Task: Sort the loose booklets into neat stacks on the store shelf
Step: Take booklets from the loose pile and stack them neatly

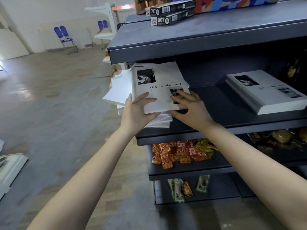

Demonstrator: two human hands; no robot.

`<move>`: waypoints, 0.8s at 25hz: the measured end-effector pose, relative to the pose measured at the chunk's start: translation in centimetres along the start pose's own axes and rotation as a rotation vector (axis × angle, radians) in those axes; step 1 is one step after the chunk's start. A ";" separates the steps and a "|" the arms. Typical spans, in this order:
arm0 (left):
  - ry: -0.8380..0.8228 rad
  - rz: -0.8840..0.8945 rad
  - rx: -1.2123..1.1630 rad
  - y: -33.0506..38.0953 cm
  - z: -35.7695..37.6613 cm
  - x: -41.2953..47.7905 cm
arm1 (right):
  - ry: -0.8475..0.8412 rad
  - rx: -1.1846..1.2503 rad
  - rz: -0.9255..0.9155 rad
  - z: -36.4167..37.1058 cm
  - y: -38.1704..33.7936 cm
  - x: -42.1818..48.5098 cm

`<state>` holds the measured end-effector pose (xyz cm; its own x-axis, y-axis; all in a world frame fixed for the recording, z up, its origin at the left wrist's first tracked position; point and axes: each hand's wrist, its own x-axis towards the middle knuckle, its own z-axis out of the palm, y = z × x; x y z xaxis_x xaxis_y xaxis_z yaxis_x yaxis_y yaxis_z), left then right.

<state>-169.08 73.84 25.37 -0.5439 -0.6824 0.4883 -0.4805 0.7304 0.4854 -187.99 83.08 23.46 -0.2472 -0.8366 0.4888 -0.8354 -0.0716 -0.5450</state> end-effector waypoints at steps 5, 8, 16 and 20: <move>0.007 0.040 -0.026 1.3 0.8 0.7 | 0.066 0.003 -0.074 -0.3 2.4 0.1; -0.005 0.024 -0.081 2.9 2.0 1.6 | 0.115 -0.011 -0.123 -1.4 4.4 0.4; -0.093 0.165 -0.051 9.7 7.4 5.4 | 0.257 -0.067 -0.186 -7.5 11.5 -0.9; -0.154 0.163 -0.154 14.0 12.1 7.4 | 0.259 -0.125 -0.181 -12.1 16.8 -2.0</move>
<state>-188.18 79.38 26.99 -0.7092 -0.5350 0.4592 -0.2742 0.8093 0.5194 -207.47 90.11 21.59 -0.1922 -0.6492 0.7359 -0.9269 -0.1262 -0.3534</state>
